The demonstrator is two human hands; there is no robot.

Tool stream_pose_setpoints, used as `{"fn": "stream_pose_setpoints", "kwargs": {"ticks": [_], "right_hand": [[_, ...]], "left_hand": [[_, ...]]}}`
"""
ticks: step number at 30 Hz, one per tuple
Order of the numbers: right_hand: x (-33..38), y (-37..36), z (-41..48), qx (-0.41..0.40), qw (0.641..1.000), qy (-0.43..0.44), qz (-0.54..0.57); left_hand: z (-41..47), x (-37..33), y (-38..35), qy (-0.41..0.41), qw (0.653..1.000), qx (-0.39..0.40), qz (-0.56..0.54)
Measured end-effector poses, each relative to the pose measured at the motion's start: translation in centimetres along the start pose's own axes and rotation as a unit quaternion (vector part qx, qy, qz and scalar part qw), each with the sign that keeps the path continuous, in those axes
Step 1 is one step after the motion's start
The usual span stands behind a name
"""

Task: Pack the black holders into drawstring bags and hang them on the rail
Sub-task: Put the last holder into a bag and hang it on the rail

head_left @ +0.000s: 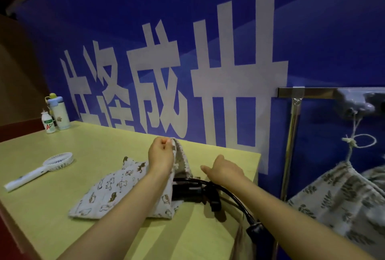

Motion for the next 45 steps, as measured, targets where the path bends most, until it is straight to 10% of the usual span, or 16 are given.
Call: {"fn": "stream_pose_setpoints", "kwargs": {"ticks": [4, 10, 21, 29, 33, 38, 45], "right_hand": [[-1.1, -1.0, 0.8, 0.137, 0.981, -0.04, 0.132], [-1.6, -0.7, 0.9, 0.248, 0.855, -0.123, 0.439], [0.0, 1.0, 2.1, 0.323, 0.815, -0.108, 0.469], [-0.3, 1.8, 1.1, 0.379, 0.763, 0.035, 0.523], [-0.9, 2.0, 2.0, 0.343, 0.792, 0.095, 0.496], [-1.5, 0.2, 4.5, 0.267, 0.947, 0.062, 0.166], [0.0, -1.7, 3.7, 0.267, 0.953, 0.143, 0.002]], "left_hand": [[-1.1, -0.3, -0.8, 0.01, 1.0, 0.011, 0.026], [-1.7, -0.3, -1.4, 0.028, 0.997, 0.062, 0.049], [-2.9, -1.1, 0.7, -0.139, 0.897, 0.414, 0.063], [-1.2, -1.1, 1.0, -0.175, 0.912, 0.336, 0.159], [-0.4, -1.3, 1.3, -0.192, 0.908, 0.347, 0.133], [0.1, -1.7, 2.0, -0.195, 0.91, 0.348, 0.116], [-0.3, -2.2, 2.5, -0.211, 0.903, 0.354, 0.121]]}}
Point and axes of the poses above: each hand's wrist, its own z-axis towards the middle knuckle, its own y-axis out of the back of the hand, x = y × z, the point moved 1 cm from there along z, towards the middle knuckle, and after that the axes turned 15 degrees about -y, right-handed, at the moved point
